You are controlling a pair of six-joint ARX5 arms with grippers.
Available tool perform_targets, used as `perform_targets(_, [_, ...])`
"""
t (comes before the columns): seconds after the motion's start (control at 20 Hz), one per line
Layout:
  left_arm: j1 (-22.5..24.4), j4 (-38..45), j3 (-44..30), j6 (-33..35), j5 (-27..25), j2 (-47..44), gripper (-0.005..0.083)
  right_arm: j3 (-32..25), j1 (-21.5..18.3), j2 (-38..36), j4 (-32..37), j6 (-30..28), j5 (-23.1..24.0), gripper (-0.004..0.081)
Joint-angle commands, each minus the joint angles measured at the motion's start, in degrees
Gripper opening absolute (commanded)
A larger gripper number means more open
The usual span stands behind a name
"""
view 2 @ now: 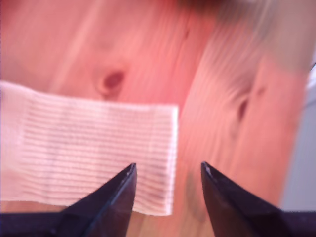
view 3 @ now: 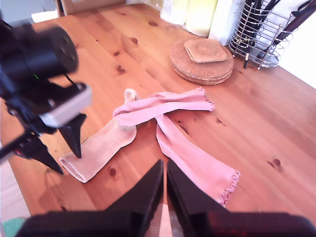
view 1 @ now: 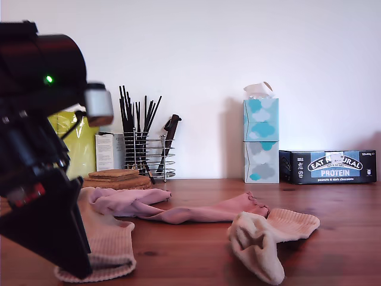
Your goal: Pair up the socks based on colour and pattern, by placing each sock on top of its pair
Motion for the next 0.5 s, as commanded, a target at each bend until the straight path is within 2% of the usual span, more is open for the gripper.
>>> perform_targets(0.0, [-0.48,1.92,-0.09,0.5,-1.92,1.14,0.0375,-1.14,0.2,-0.87,0.09,0.13,-0.11,-0.0012])
perform_targets(0.05, [-0.7,2.56,-0.09,0.52,-2.25,1.31,0.0356,-1.14,0.17,-1.03,-0.09,0.02,-0.11,-0.0012])
perform_targets(0.1, [-0.96,2.86,-0.09,0.55,-2.21,1.31,0.0281,-1.14,0.17,-1.05,-0.24,0.02,-0.28,-0.0012])
perform_targets(0.2, [-1.27,2.99,-0.09,0.68,-2.21,1.27,0.0002,-1.14,0.2,-0.85,-0.48,0.02,-1.38,-0.0012])
perform_targets(0.35, [-1.27,2.01,0.55,-0.15,-2.14,0.9,-0.0024,-1.14,0.2,0.02,-1.55,-0.11,-5.01,-0.0012])
perform_targets(0.45, [-1.27,-2.19,3.17,-1.64,-1.51,-0.31,-0.0024,-1.14,0.2,0.76,-3.06,-1.99,-5.18,-0.0011])
